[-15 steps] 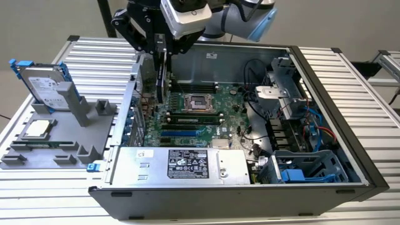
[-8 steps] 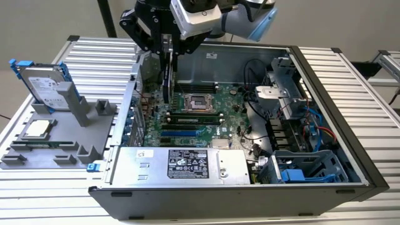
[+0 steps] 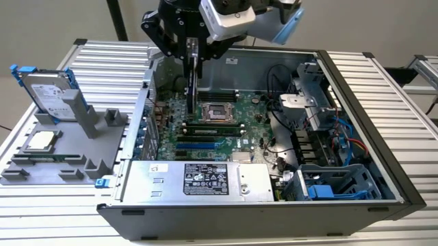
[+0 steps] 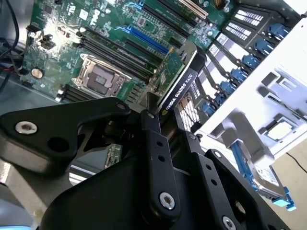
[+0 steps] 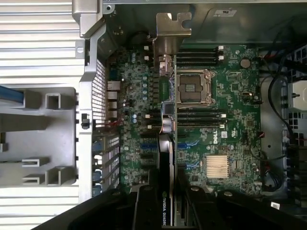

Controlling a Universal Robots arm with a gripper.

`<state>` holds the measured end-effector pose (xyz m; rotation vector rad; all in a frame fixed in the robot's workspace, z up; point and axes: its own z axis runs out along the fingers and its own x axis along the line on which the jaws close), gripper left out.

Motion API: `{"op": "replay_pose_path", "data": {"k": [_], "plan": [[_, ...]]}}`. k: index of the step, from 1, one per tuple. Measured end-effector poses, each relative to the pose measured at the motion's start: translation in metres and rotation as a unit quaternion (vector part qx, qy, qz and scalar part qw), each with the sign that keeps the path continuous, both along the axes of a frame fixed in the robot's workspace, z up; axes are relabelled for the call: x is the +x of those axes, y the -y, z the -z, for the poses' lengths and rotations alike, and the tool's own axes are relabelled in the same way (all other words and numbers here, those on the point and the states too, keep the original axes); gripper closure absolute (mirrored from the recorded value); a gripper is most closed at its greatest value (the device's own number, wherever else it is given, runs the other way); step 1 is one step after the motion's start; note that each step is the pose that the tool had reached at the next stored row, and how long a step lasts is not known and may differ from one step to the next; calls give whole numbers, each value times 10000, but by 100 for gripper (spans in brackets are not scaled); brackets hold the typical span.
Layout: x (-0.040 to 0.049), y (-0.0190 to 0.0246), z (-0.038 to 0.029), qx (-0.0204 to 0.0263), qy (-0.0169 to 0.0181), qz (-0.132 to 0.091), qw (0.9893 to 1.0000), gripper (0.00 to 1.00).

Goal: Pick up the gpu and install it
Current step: 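Pick up the gpu and move the gpu toward the slot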

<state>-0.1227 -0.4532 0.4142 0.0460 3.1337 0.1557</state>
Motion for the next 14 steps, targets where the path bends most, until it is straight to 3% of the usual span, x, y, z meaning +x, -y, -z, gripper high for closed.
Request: {"op": "replay_pose_path", "data": {"k": [7, 14], "plan": [[84, 1, 0, 0, 0, 0, 10000, 100], [85, 0, 0, 0, -1, 0, 10000, 100]]}}
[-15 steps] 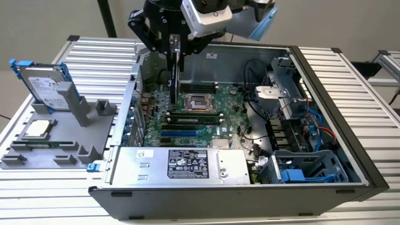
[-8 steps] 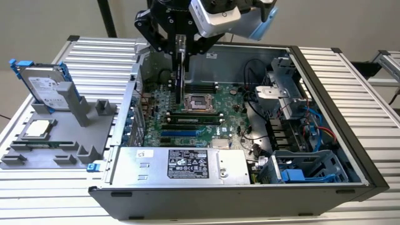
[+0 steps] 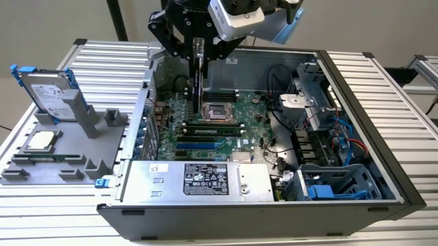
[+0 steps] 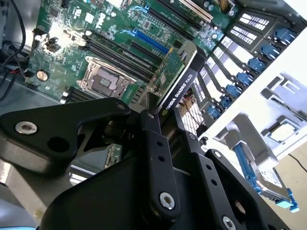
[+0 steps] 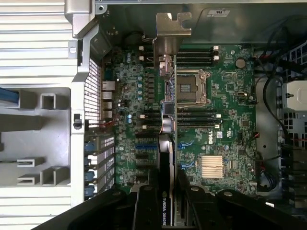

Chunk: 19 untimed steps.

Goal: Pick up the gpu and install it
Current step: 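Pick up the gpu and move the gpu toward the slot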

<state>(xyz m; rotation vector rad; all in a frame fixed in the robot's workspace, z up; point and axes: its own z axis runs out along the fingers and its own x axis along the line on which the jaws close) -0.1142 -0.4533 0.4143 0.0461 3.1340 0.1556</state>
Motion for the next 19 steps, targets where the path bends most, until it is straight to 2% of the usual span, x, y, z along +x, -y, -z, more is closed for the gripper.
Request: {"op": "replay_pose_path", "data": {"k": [19], "plan": [[18, -1, 0, 0, -2, -40, 10000, 100]]}}
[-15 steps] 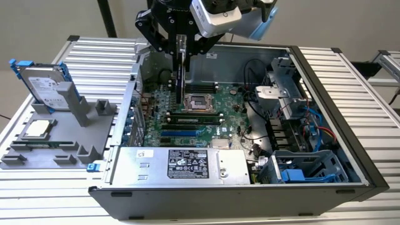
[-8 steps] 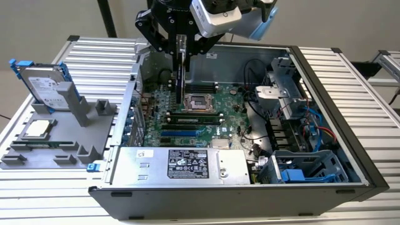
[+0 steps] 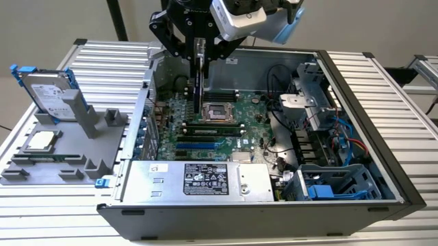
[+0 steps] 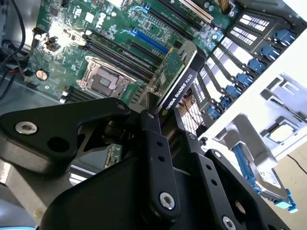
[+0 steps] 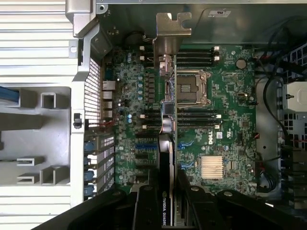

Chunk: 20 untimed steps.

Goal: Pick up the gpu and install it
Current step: 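Pick up the gpu and move the gpu toward the slot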

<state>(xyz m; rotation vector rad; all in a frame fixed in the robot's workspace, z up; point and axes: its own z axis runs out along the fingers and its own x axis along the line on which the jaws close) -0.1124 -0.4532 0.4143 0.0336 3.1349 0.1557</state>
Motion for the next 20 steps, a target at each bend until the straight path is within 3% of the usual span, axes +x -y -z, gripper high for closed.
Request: {"op": "replay_pose_path", "data": {"k": [14, 20], "plan": [[255, 1, 0, 0, -1, -22, 10000, 100], [267, 1, 0, 0, 0, -215, 9998, 100]]}}
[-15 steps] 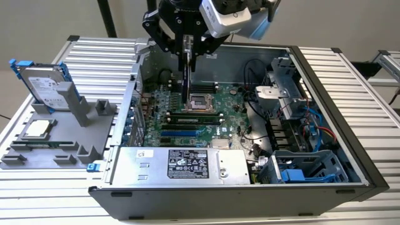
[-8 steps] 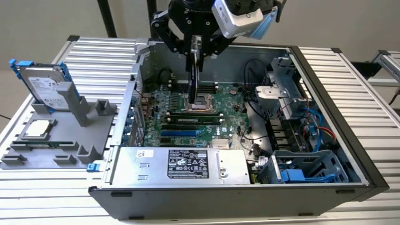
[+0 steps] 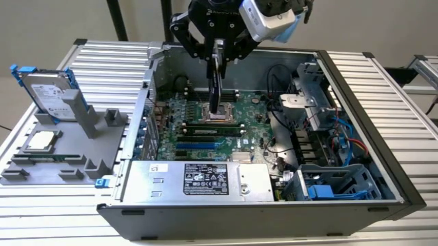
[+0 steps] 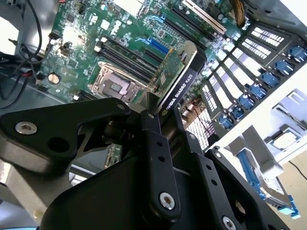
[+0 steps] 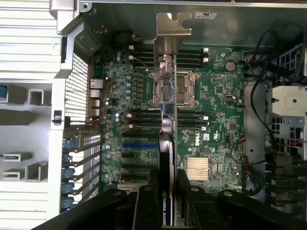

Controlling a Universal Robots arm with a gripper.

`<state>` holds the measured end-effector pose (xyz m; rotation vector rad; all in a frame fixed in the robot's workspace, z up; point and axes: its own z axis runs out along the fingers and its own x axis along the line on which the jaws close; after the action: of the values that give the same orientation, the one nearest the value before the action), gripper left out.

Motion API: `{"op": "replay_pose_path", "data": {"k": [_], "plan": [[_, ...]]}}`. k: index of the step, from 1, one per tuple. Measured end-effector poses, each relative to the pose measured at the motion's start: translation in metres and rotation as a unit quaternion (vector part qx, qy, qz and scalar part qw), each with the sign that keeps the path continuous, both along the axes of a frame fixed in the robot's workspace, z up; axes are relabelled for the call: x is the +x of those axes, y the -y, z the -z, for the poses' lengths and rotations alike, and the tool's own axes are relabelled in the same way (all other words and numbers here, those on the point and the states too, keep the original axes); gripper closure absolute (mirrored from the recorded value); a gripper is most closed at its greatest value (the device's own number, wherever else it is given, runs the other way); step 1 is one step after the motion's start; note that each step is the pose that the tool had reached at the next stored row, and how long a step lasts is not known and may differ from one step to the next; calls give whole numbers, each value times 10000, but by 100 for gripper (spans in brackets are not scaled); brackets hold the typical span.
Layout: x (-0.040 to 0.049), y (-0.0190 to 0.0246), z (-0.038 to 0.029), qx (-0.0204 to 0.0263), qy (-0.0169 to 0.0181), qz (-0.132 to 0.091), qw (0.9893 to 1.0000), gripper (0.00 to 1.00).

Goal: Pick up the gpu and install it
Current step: 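Pick up the gpu and move the gpu toward the slot, then insert the gpu into the slot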

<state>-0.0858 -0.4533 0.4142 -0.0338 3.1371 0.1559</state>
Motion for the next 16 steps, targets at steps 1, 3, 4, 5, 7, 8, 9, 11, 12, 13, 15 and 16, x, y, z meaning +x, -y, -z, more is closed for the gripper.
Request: {"op": "replay_pose_path", "data": {"k": [1, 3, 4, 5, 7, 8, 9, 11, 12, 13, 15, 16], "plan": [[0, 0, 0, 0, 0, -44, 10000, 100], [0, 0, 0, 0, 0, -146, 9999, 100], [0, 0, 0, 0, 0, -196, 9998, 100], [1, 0, 0, 0, 0, -247, 9997, 100], [1, 0, 0, 0, 0, -353, 9994, 100], [1, 0, 0, 0, 0, -408, 9992, 100], [1, 0, 0, 0, 0, -465, 9989, 100], [1, 0, 0, 0, 0, -573, 9984, 100], [1, 0, 0, 0, 0, -629, 9980, 100], [1, 0, 0, 0, 0, -686, 9976, 100], [2, 0, 0, 0, 0, -798, 9968, 100], [2, 0, 0, 0, 0, -849, 9964, 100]]}}
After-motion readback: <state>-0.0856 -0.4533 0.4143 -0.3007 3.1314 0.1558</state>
